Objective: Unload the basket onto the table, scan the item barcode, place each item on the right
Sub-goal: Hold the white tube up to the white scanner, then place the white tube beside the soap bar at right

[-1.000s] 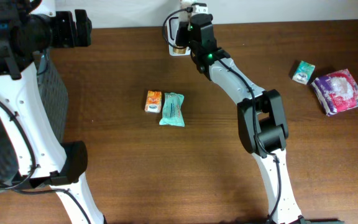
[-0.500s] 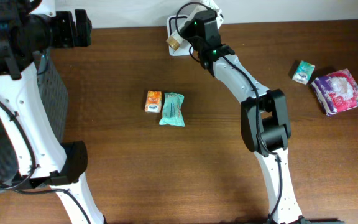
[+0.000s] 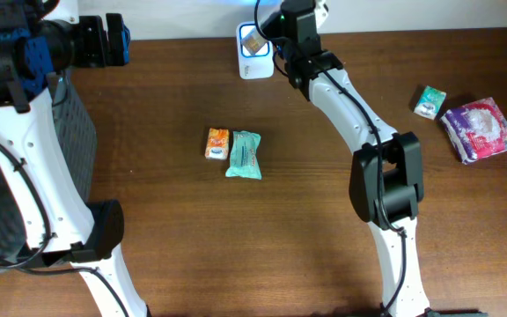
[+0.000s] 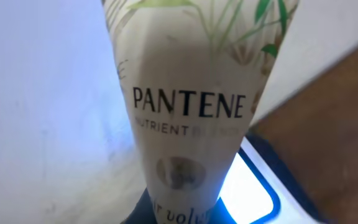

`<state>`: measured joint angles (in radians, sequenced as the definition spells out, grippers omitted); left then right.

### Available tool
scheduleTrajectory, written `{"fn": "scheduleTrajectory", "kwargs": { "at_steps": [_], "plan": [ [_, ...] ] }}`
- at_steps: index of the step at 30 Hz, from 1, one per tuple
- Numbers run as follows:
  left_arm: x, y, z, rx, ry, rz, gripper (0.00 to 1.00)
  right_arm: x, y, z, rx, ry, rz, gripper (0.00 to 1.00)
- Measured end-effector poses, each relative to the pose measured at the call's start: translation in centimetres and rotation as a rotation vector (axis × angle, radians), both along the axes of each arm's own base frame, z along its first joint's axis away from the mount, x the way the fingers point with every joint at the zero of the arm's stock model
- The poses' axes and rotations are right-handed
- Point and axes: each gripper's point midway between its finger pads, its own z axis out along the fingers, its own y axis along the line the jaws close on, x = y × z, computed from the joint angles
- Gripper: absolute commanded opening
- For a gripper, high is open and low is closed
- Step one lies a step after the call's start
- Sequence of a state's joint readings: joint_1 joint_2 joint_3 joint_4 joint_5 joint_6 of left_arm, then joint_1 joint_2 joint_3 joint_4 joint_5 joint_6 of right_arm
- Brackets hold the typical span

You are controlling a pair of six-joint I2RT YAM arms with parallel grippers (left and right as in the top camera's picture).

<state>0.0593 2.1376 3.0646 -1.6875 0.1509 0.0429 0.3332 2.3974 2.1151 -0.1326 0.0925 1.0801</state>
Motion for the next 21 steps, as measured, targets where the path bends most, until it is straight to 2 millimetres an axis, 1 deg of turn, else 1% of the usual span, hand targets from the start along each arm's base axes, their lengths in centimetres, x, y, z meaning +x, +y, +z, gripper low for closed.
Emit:
{"fn": "scheduleTrajectory", "kwargs": {
  "at_steps": [4, 6, 10, 13, 16, 17, 19, 20, 21],
  "plan": [
    [0.0, 0.0, 0.0, 0.000, 0.000, 0.000, 0.99, -0.5, 2.0, -1.7, 0.047, 0.042, 0.037, 0.04],
    [0.0, 0.0, 0.0, 0.000, 0.000, 0.000, 0.99, -0.6, 2.5, -2.5, 0.042, 0.054, 0.053, 0.04],
    [0.0, 0.0, 0.0, 0.000, 0.000, 0.000, 0.99, -0.4, 2.3, -2.7, 0.022, 0.042, 0.062, 0.04],
    [0.0, 0.0, 0.0, 0.000, 0.000, 0.000, 0.99, -0.1, 1.5, -2.7, -0.001, 0.034, 0.059, 0.04],
    [0.0, 0.0, 0.0, 0.000, 0.000, 0.000, 0.99, 0.4, 0.1, -2.8, -0.051, 0.024, 0.061, 0.04],
    [0.0, 0.0, 0.0, 0.000, 0.000, 0.000, 0.99, 0.3, -0.8, -3.2, -0.099, 0.037, 0.069, 0.04],
    [0.0, 0.0, 0.0, 0.000, 0.000, 0.000, 0.99, 0.1, -3.0, -3.5, -0.178, 0.071, 0.069, 0.04],
    [0.0, 0.0, 0.0, 0.000, 0.000, 0.000, 0.99, -0.6, -4.6, -3.7, -0.225, 0.119, 0.063, 0.04],
    [0.0, 0.0, 0.0, 0.000, 0.000, 0.000, 0.99, -1.6, -7.0, -3.4, -0.285, 0.175, 0.060, 0.04]
  ]
}}
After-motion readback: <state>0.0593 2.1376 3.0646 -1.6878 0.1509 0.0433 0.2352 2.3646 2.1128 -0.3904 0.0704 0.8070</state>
